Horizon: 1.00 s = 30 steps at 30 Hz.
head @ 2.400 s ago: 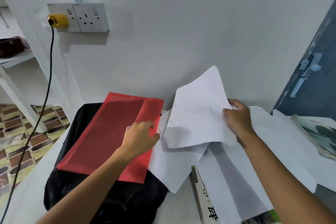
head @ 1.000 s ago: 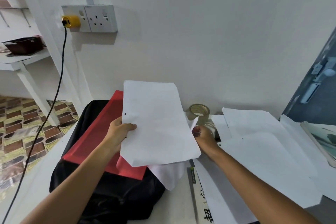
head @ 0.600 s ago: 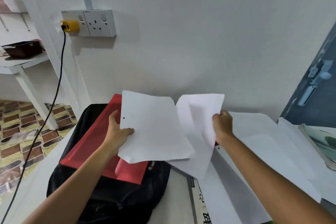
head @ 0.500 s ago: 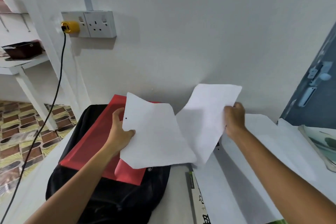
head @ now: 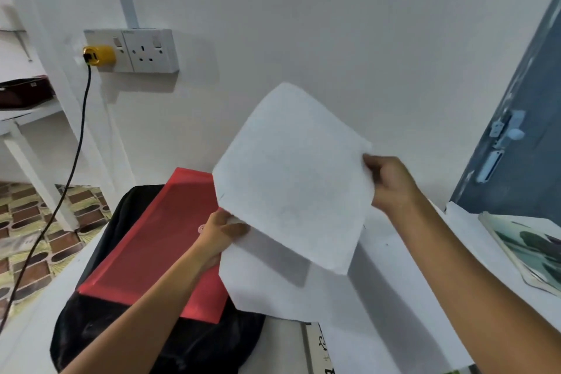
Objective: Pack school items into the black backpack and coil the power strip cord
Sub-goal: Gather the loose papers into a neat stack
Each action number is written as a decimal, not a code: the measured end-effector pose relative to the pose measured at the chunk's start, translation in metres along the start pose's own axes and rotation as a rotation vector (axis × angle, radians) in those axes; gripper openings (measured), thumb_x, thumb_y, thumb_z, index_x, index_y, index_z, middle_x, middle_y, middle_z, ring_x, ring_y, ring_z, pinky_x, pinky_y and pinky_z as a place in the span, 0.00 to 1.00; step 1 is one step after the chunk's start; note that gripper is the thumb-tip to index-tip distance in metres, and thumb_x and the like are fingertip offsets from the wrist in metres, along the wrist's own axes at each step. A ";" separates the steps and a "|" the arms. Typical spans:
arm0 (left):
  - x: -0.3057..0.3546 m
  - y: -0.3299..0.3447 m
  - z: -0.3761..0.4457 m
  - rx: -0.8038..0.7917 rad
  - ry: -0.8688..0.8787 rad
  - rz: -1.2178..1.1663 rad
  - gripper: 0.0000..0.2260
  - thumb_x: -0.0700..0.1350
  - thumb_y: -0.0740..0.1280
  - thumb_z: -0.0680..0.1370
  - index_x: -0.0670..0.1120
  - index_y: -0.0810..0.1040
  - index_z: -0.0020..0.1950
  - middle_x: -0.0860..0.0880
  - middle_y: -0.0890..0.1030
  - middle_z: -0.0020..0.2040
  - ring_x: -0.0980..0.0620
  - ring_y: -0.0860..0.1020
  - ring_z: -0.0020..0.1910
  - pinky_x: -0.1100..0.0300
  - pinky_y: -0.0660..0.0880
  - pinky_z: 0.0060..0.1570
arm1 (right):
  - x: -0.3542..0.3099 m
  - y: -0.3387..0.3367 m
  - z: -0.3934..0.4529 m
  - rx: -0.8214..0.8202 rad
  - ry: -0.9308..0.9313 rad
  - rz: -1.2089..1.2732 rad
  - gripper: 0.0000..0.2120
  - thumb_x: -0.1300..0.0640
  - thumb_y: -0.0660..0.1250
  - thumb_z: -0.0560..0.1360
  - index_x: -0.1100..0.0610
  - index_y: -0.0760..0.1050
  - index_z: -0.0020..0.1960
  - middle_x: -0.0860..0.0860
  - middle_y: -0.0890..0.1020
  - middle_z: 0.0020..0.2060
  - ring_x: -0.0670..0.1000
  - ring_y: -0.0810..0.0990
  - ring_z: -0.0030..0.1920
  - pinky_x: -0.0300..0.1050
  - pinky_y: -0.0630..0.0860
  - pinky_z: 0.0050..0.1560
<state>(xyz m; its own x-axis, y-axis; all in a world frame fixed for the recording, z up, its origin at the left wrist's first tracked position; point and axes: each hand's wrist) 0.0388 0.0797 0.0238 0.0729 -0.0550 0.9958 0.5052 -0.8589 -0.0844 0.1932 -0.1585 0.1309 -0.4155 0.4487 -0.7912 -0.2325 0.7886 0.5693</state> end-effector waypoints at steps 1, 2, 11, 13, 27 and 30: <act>0.006 0.004 -0.004 0.003 -0.011 -0.092 0.13 0.38 0.70 0.63 0.42 0.80 0.47 0.45 0.84 0.41 0.40 0.82 0.48 0.49 0.79 0.50 | 0.007 -0.004 0.003 -0.015 0.034 -0.022 0.11 0.65 0.57 0.78 0.65 0.75 0.54 0.58 0.84 0.40 0.55 0.85 0.36 0.49 0.82 0.35; 0.010 0.006 -0.005 -0.015 -0.025 -0.159 0.15 0.39 0.68 0.62 0.38 0.79 0.49 0.49 0.84 0.34 0.47 0.83 0.42 0.57 0.80 0.43 | 0.016 -0.007 0.004 -0.029 0.047 -0.049 0.11 0.65 0.57 0.78 0.64 0.75 0.56 0.58 0.84 0.41 0.56 0.84 0.38 0.49 0.83 0.41; 0.016 0.001 -0.004 -0.194 -0.194 -0.484 0.29 0.65 0.56 0.78 0.42 0.81 0.57 0.41 0.83 0.52 0.43 0.81 0.51 0.47 0.72 0.58 | 0.083 -0.024 0.016 0.063 -0.195 -0.746 0.04 0.64 0.61 0.73 0.62 0.74 0.47 0.57 0.80 0.41 0.54 0.78 0.42 0.46 0.73 0.44; 0.012 0.001 -0.002 -0.204 -0.143 -0.338 0.31 0.68 0.67 0.70 0.47 0.79 0.62 0.43 0.82 0.58 0.41 0.79 0.58 0.41 0.63 0.70 | 0.092 -0.023 0.017 0.097 -0.192 -0.819 0.06 0.63 0.60 0.74 0.60 0.74 0.48 0.55 0.80 0.42 0.55 0.78 0.42 0.44 0.72 0.42; 0.029 -0.006 0.001 -0.008 0.335 -0.019 0.15 0.37 0.75 0.70 0.58 0.84 0.46 0.58 0.84 0.52 0.58 0.80 0.53 0.60 0.74 0.54 | 0.095 -0.040 0.013 -0.239 0.331 -0.360 0.21 0.60 0.73 0.69 0.62 0.76 0.61 0.59 0.82 0.56 0.60 0.81 0.57 0.55 0.77 0.58; 0.034 0.003 0.000 -0.037 0.260 -0.076 0.15 0.33 0.71 0.72 0.51 0.83 0.53 0.56 0.85 0.50 0.55 0.82 0.50 0.65 0.77 0.44 | 0.091 -0.043 0.010 -0.220 0.297 -0.241 0.22 0.62 0.72 0.68 0.64 0.76 0.61 0.60 0.82 0.56 0.60 0.81 0.57 0.55 0.77 0.58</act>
<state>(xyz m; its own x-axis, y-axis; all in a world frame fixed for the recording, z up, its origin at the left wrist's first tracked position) 0.0427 0.0755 0.0576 -0.1898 -0.1146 0.9751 0.4683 -0.8835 -0.0127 0.1740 -0.1474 0.0325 -0.5537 0.0977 -0.8270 -0.5221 0.7329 0.4362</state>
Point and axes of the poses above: each hand's wrist, its own z-axis towards the middle knuckle, its own y-axis out of the palm, x = y × z
